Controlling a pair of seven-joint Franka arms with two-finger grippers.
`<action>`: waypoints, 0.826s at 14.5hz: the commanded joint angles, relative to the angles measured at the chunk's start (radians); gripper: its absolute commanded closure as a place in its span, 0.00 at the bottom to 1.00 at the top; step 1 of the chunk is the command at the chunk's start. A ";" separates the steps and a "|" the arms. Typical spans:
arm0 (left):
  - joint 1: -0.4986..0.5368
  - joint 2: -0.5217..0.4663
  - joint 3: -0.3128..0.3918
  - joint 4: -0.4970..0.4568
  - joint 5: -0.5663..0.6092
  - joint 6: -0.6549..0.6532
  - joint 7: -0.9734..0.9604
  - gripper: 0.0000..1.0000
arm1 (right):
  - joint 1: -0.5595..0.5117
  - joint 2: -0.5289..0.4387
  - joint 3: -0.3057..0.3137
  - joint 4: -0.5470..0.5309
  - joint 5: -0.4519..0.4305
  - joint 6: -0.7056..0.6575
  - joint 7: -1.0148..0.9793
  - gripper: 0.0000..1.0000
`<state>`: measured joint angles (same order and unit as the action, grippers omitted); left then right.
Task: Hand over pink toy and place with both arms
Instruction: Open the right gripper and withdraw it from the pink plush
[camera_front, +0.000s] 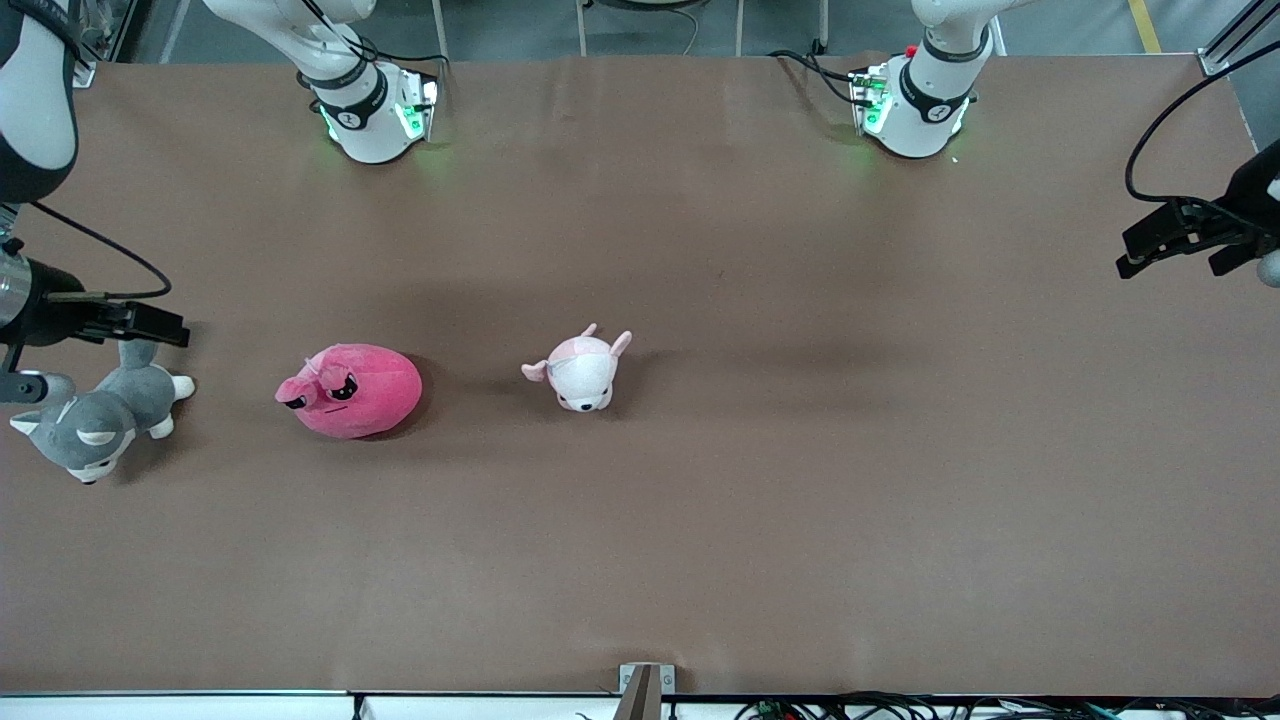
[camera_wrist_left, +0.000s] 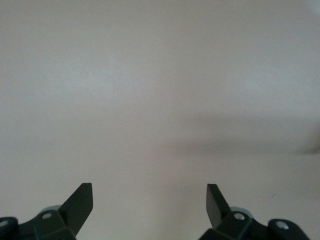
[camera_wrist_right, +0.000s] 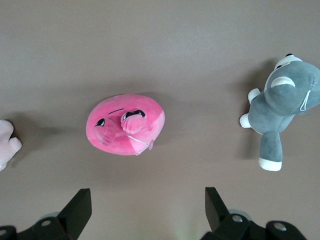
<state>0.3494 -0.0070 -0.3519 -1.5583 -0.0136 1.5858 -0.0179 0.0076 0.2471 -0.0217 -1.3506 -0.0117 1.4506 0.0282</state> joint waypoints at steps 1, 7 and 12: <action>0.002 0.007 -0.007 0.018 0.007 0.000 0.016 0.00 | -0.001 -0.096 0.002 -0.094 -0.010 0.010 0.002 0.00; -0.148 0.013 0.147 0.018 0.004 0.000 0.018 0.00 | -0.003 -0.256 0.002 -0.249 -0.010 0.059 0.001 0.00; -0.435 0.010 0.435 0.018 0.006 -0.009 0.016 0.00 | -0.003 -0.304 0.000 -0.251 -0.010 0.047 -0.002 0.00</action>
<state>-0.0442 0.0011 0.0447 -1.5569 -0.0136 1.5862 -0.0158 0.0082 -0.0110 -0.0246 -1.5564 -0.0118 1.4807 0.0280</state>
